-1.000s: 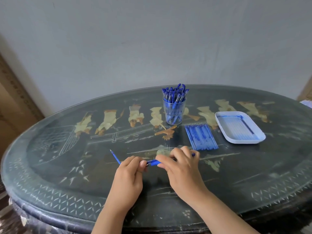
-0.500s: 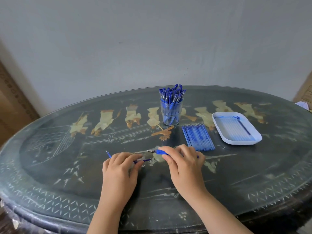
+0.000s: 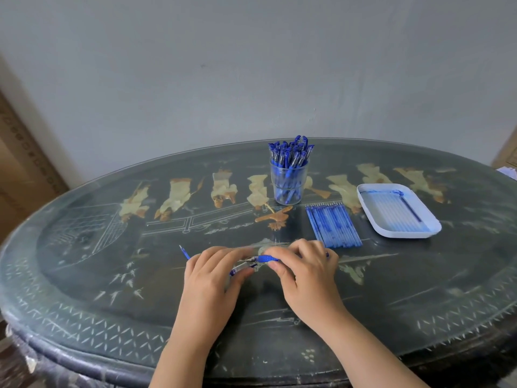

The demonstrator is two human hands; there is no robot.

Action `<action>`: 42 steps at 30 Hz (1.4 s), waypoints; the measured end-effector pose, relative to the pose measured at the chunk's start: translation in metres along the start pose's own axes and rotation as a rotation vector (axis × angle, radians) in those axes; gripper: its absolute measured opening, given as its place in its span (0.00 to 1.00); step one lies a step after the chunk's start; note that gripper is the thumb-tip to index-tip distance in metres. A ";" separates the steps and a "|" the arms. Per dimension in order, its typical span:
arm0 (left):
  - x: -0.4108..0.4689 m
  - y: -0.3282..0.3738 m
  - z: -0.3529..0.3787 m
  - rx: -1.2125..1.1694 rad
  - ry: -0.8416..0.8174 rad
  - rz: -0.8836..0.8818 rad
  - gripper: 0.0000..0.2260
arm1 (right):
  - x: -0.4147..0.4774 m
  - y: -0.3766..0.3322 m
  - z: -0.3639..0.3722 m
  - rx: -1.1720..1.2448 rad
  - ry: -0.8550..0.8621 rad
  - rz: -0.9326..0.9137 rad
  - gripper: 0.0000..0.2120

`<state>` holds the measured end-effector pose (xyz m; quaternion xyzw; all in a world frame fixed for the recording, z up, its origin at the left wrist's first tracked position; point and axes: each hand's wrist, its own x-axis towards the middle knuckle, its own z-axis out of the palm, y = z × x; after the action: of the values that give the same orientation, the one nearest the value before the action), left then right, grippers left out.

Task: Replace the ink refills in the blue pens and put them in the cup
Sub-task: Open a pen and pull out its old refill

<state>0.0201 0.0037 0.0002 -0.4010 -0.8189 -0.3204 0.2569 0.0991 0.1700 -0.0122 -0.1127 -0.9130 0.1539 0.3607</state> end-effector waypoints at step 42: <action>-0.002 0.003 -0.005 -0.138 -0.080 -0.030 0.16 | 0.000 -0.008 -0.006 -0.053 0.076 -0.245 0.05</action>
<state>0.0247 0.0002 0.0031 -0.4177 -0.8105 -0.3636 0.1909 0.1025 0.1641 -0.0053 -0.0158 -0.9093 0.0800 0.4081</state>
